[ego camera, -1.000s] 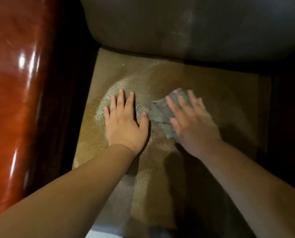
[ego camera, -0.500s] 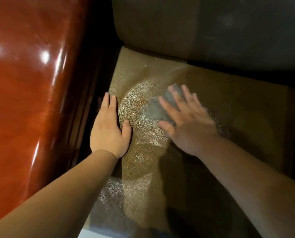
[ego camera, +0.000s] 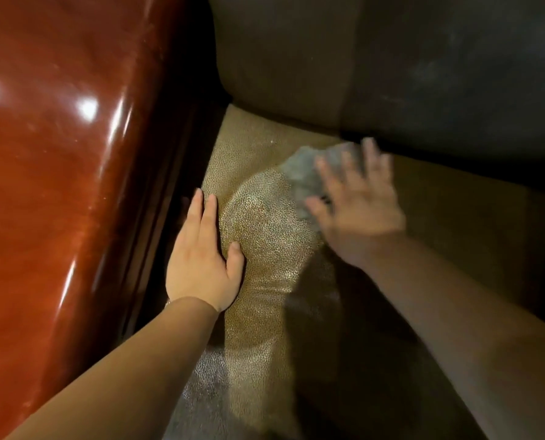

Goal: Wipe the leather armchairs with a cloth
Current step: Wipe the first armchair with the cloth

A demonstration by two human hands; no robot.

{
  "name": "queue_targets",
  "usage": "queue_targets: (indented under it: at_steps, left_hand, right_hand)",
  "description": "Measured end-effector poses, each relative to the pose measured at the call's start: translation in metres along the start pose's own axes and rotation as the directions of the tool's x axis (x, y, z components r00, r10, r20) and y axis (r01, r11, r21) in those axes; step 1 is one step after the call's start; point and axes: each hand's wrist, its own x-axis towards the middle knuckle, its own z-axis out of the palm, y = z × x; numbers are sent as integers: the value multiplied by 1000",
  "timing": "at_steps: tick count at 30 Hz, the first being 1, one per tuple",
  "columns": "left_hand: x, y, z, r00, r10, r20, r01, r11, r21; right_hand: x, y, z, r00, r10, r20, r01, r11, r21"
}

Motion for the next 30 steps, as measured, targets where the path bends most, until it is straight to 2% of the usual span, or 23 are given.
queue_targets:
  at_steps: [3, 5, 7, 9, 11, 13, 15, 17, 19, 21, 22, 24, 26, 28, 30]
  left_hand:
    - [-1, -2, 3, 1000, 6, -7, -6, 1000, 20]
    - [-1, -1, 4, 1000, 6, -4, -6, 1000, 25]
    - [1, 1, 2, 1000, 11, -5, -11, 1000, 17]
    - [1, 2, 0, 1000, 18, 3, -18, 1000, 11]
    - [1, 3, -1, 1000, 16, 15, -16, 1000, 3]
    - [1, 4, -1, 1000, 5, 24, -5, 1000, -2]
    - [1, 3, 0, 1000, -8, 27, 8, 1000, -1]
    - [1, 1, 2, 1000, -5, 22, 6, 1000, -7]
    - [0, 0, 2, 1000, -7, 21, 7, 1000, -11]
    - [0, 0, 0, 1000, -2, 24, 3, 1000, -8]
    - [0, 1, 0, 999, -6, 34, 6, 1000, -6]
    - [1, 2, -2, 997, -21, 72, 22, 1000, -10]
    - [1, 3, -4, 995, -35, 91, 38, 999, -35]
    - [1, 4, -5, 996, -29, 85, 33, 998, -52]
    - [2, 4, -3, 997, -19, 69, 23, 998, -57]
  right_hand:
    - [6, 15, 0, 957, 284, 61, -283, 959, -22]
    - [22, -13, 2, 917, 396, 51, -399, 912, 95]
    - [42, -48, -2, 897, 435, 76, -440, 870, 222]
    - [53, -74, -6, 942, 322, 95, -336, 911, 240]
    - [47, -77, -7, 992, 98, 76, -112, 972, 206]
    - [36, -54, -6, 997, -68, 22, 63, 980, 191]
    - [24, -23, -2, 1000, -22, -19, 24, 992, 122]
    - [19, -8, 0, 990, 140, 9, -140, 986, 86]
    - [26, -32, 3, 964, 267, 14, -267, 959, 99]
    - [45, -76, 3, 953, 302, 34, -303, 942, 142]
    - [54, -99, 0, 968, 244, 56, -250, 954, 167]
    - [65, -136, -4, 997, 13, 80, -28, 983, 184]
    - [69, -146, -8, 978, -186, 93, 167, 970, 179]
    - [71, -128, -11, 960, -257, 107, 234, 953, 191]
    - [72, -101, -13, 974, -209, 85, 195, 969, 149]
